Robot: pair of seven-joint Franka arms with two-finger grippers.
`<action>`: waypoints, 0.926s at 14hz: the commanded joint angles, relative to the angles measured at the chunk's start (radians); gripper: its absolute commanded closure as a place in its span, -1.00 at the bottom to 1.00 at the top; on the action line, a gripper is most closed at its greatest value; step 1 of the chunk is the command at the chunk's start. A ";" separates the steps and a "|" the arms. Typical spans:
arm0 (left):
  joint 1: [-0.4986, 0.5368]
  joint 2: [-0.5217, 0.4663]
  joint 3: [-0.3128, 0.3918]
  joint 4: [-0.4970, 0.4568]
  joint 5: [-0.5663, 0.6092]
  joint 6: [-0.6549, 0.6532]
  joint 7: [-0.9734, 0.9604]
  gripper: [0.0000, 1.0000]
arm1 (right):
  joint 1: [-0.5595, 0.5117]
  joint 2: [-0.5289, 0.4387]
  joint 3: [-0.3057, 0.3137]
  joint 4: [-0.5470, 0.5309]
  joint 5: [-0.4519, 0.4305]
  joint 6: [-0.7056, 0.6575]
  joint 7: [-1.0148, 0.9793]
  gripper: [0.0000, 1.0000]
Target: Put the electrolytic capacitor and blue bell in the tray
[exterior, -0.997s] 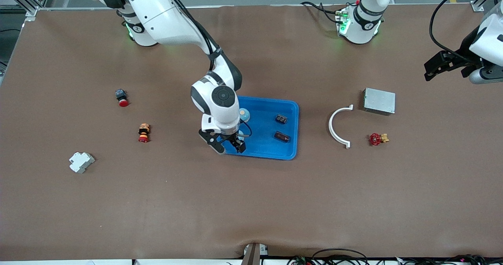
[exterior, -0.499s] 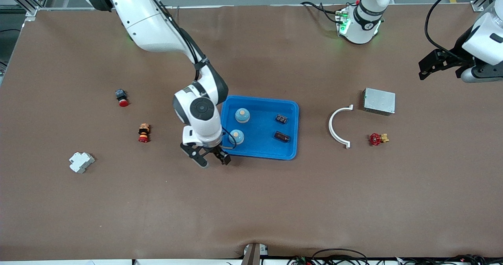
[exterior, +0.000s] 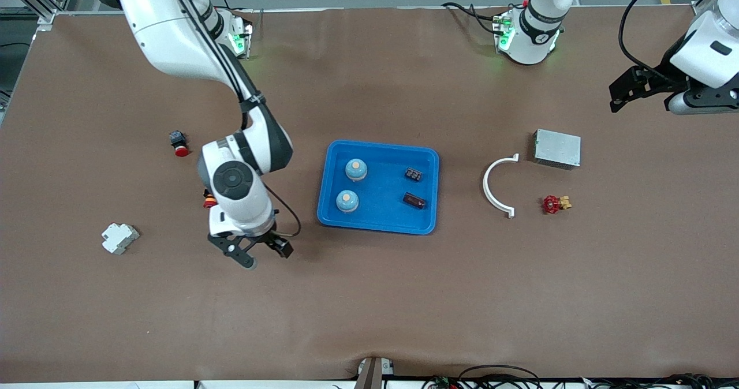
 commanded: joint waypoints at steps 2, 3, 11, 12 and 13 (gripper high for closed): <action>0.003 -0.033 0.002 -0.030 -0.022 -0.004 0.024 -1.00 | -0.088 -0.034 0.019 -0.044 -0.015 0.000 -0.179 -1.00; 0.003 -0.033 0.001 -0.030 -0.022 -0.004 0.024 -1.00 | -0.116 -0.056 0.019 -0.062 -0.015 0.000 -0.245 -1.00; 0.002 -0.033 -0.007 -0.025 -0.021 -0.004 0.024 -1.00 | -0.298 -0.344 0.024 -0.176 -0.003 -0.239 -0.733 -1.00; 0.005 -0.029 -0.007 -0.023 -0.022 -0.004 0.024 -1.00 | -0.314 -0.384 0.025 -0.176 0.001 -0.300 -0.778 -1.00; 0.008 -0.027 -0.007 -0.020 -0.021 -0.004 0.024 -1.00 | -0.323 -0.424 0.025 -0.174 0.005 -0.355 -0.807 -1.00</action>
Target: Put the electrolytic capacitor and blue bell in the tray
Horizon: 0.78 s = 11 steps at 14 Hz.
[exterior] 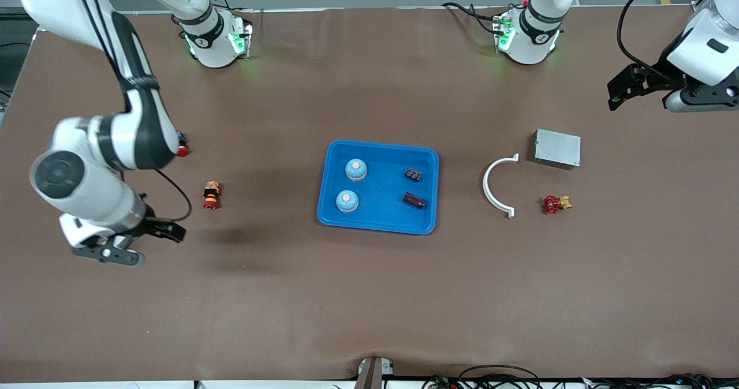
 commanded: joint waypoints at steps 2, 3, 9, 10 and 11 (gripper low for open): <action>0.008 -0.021 -0.002 -0.010 -0.022 -0.004 0.022 -1.00 | -0.049 -0.176 0.022 -0.049 0.045 -0.169 -0.129 -1.00; 0.007 -0.020 -0.002 -0.007 -0.022 -0.004 0.017 -1.00 | -0.072 -0.204 0.020 -0.043 0.064 -0.209 -0.168 -1.00; 0.007 -0.015 -0.002 0.004 -0.022 -0.004 0.005 -1.00 | -0.119 -0.307 0.019 0.023 0.078 -0.406 -0.243 -1.00; 0.007 -0.015 -0.002 0.004 -0.022 -0.004 0.005 -1.00 | -0.145 -0.317 0.019 0.022 0.079 -0.409 -0.283 -1.00; 0.007 -0.015 -0.002 0.004 -0.021 -0.004 0.005 -1.00 | -0.165 -0.322 0.019 0.022 0.081 -0.415 -0.312 -1.00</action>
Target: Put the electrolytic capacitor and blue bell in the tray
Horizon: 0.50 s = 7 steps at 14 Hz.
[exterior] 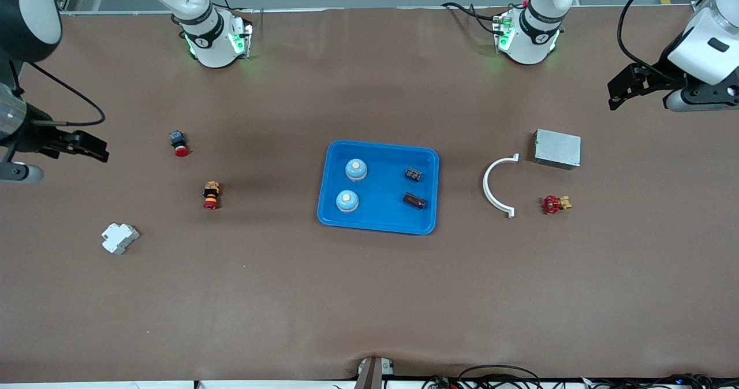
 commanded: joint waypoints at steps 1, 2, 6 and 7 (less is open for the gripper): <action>0.006 -0.013 -0.002 0.001 -0.022 -0.004 0.008 -1.00 | -0.066 -0.029 0.017 -0.004 0.017 -0.022 -0.073 -1.00; 0.008 -0.013 -0.002 0.001 -0.022 -0.004 0.014 -1.00 | -0.072 -0.036 0.017 -0.004 0.017 -0.027 -0.073 -1.00; 0.008 -0.006 -0.001 0.021 -0.021 -0.006 0.006 -1.00 | -0.070 -0.088 0.020 -0.004 0.019 -0.045 -0.073 -1.00; 0.009 0.000 0.001 0.031 -0.019 -0.007 0.016 -1.00 | -0.067 -0.105 0.022 -0.005 0.019 -0.048 -0.072 -1.00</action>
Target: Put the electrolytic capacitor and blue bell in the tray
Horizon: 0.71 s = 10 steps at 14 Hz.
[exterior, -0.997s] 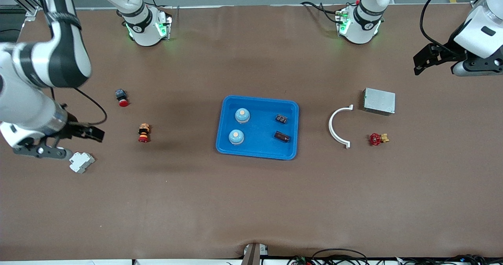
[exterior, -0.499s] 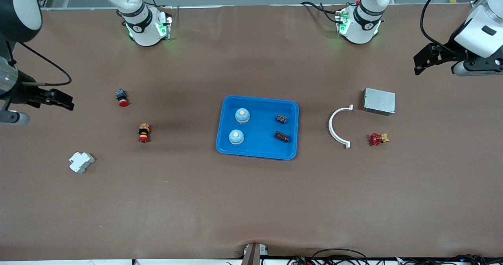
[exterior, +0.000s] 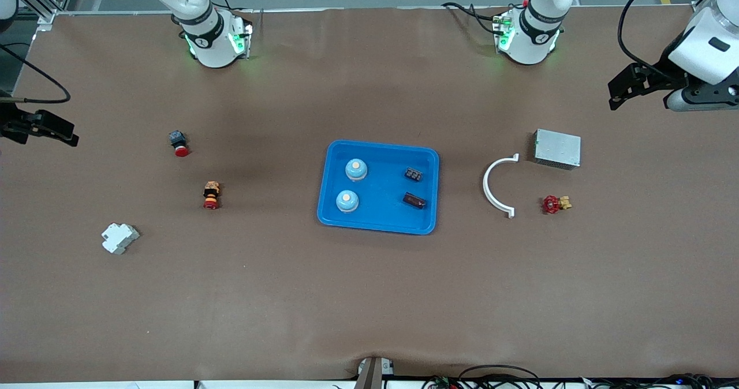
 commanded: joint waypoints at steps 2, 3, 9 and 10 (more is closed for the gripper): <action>0.007 0.004 0.000 0.038 -0.015 -0.020 0.016 -1.00 | -0.006 -0.059 0.021 -0.006 0.013 -0.028 -0.007 -1.00; 0.008 0.004 0.002 0.041 -0.013 -0.021 0.016 -1.00 | -0.006 -0.071 0.022 -0.009 0.013 -0.034 -0.005 -1.00; 0.008 0.004 0.007 0.049 -0.009 -0.041 0.016 -1.00 | -0.003 -0.091 0.024 -0.009 0.034 -0.061 -0.005 -1.00; 0.008 0.005 0.005 0.049 -0.009 -0.049 0.013 -1.00 | -0.003 -0.094 0.024 -0.009 0.034 -0.064 -0.005 -1.00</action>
